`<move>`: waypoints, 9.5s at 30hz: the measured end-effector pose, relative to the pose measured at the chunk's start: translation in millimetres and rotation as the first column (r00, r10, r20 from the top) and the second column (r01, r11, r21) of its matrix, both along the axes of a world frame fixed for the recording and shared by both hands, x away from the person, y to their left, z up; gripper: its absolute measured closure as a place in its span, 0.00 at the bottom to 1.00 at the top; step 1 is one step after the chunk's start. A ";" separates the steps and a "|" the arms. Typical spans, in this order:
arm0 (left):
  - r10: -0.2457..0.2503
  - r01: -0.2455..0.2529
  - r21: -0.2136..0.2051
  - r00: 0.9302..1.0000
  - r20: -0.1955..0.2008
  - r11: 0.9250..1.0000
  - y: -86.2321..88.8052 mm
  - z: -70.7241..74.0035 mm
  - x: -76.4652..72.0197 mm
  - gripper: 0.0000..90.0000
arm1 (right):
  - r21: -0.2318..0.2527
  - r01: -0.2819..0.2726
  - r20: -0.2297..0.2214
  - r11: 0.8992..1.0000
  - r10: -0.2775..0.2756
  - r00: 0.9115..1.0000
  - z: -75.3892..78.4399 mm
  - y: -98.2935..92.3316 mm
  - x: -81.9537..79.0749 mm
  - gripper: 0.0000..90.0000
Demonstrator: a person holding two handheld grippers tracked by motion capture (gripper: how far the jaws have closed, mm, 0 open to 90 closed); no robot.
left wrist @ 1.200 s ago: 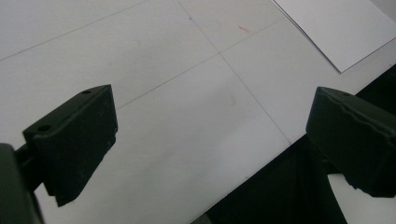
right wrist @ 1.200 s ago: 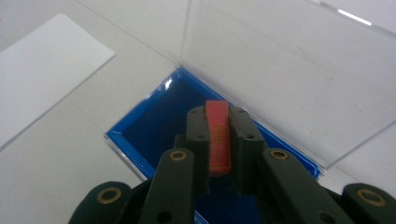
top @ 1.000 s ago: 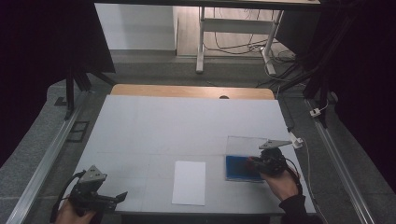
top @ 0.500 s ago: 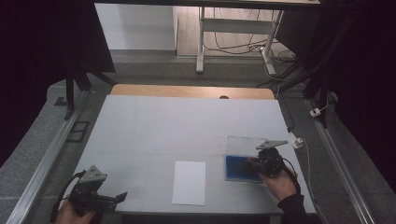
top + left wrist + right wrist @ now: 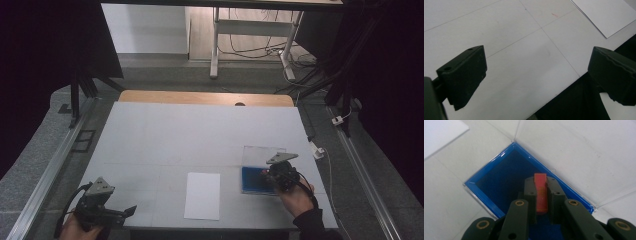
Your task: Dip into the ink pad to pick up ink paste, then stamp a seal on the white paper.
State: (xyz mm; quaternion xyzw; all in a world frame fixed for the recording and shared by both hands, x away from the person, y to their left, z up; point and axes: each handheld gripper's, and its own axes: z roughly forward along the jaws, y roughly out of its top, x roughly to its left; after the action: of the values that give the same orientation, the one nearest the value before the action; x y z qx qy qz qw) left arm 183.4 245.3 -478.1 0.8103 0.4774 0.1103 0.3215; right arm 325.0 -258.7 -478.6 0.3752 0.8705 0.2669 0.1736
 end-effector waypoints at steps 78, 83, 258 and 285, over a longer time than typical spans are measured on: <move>-0.001 0.001 -0.006 1.000 -0.005 1.000 0.7 0.0 0.8 0.03 | 0.313 -0.224 0.048 0.923 0.220 0.974 28.7 37.7 -32.5 0.89; -0.001 0.000 -0.006 1.000 -0.006 1.000 0.6 0.0 0.8 0.03 | 0.316 -0.244 0.046 0.917 0.243 0.969 27.0 46.3 -34.4 0.89; -0.009 0.009 -0.004 1.000 -0.005 1.000 0.3 -0.1 1.0 0.03 | 0.203 -0.455 -0.006 0.867 0.466 0.885 -4.1 149.0 -25.8 0.89; -0.012 0.012 -0.005 1.000 -0.004 1.000 -0.1 0.0 0.9 0.03 | 0.229 -0.382 0.034 0.895 0.385 0.922 18.6 103.5 -20.4 0.89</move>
State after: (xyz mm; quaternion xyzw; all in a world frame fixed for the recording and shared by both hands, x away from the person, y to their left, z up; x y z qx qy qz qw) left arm 184.4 245.2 -478.1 0.8127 0.4734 0.1054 0.3230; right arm 304.6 -155.2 -460.0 0.2159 0.8912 0.3932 0.0674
